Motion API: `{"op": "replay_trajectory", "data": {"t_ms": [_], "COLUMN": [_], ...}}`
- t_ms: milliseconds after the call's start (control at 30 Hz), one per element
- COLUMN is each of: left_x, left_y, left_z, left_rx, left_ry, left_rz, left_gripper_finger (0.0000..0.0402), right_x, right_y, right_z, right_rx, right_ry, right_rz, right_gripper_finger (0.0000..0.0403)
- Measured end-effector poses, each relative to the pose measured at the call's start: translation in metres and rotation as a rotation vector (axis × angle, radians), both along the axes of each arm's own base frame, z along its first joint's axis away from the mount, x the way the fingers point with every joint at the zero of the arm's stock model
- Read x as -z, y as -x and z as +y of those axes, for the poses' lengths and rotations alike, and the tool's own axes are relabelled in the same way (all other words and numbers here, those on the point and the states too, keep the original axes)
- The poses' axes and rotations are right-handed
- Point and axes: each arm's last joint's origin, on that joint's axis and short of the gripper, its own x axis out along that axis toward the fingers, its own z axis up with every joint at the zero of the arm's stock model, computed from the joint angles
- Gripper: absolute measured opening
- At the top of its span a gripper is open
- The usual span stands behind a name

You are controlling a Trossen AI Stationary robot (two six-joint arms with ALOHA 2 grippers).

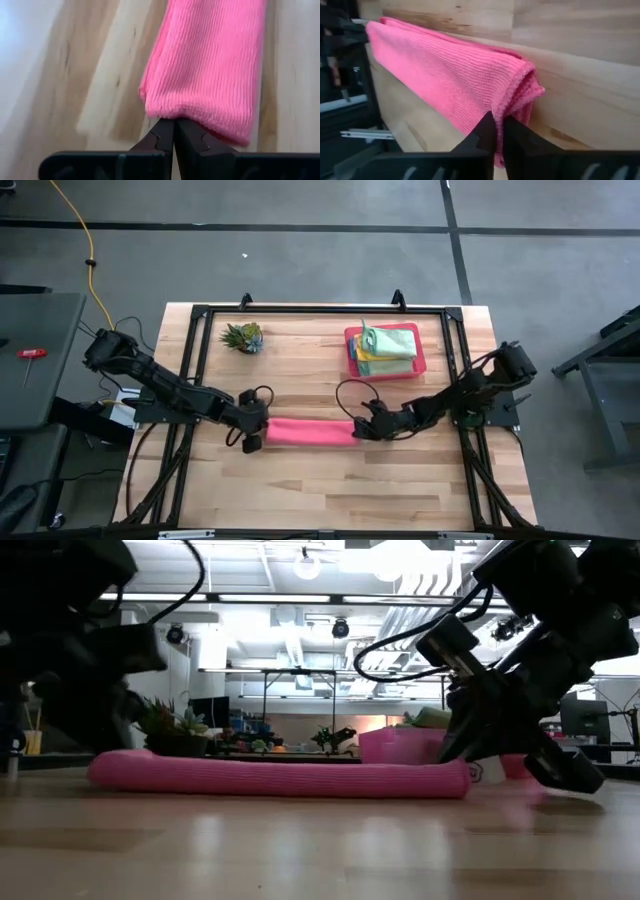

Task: Fold microfiber towels
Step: Fold the pink microfiber cloth

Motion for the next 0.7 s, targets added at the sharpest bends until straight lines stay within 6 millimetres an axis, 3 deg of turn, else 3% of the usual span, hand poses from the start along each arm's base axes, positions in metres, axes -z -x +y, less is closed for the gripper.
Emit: {"op": "replay_trajectory", "data": {"t_ms": [300,567,700], "left_x": [0.013,0.007,0.011], "left_y": [-0.019,-0.068,-0.091], "left_z": [-0.006,-0.017,-0.023], "left_rx": [0.009,0.088,0.110], "left_ry": [0.037,-0.045,-0.079], "left_rz": [-0.030,-0.051,-0.039], "left_gripper_finger": [0.0000,0.0000,0.0000], "right_x": [-0.038,-0.077,-0.088], "right_y": [0.034,0.082,0.091], "right_z": [-0.011,-0.027,-0.030], "right_rx": [-0.043,-0.009,0.004], "right_ry": [0.078,0.084,0.064], "right_rz": [0.141,0.217,0.179], "right_gripper_finger": [0.0002,0.0001,0.0000]}}
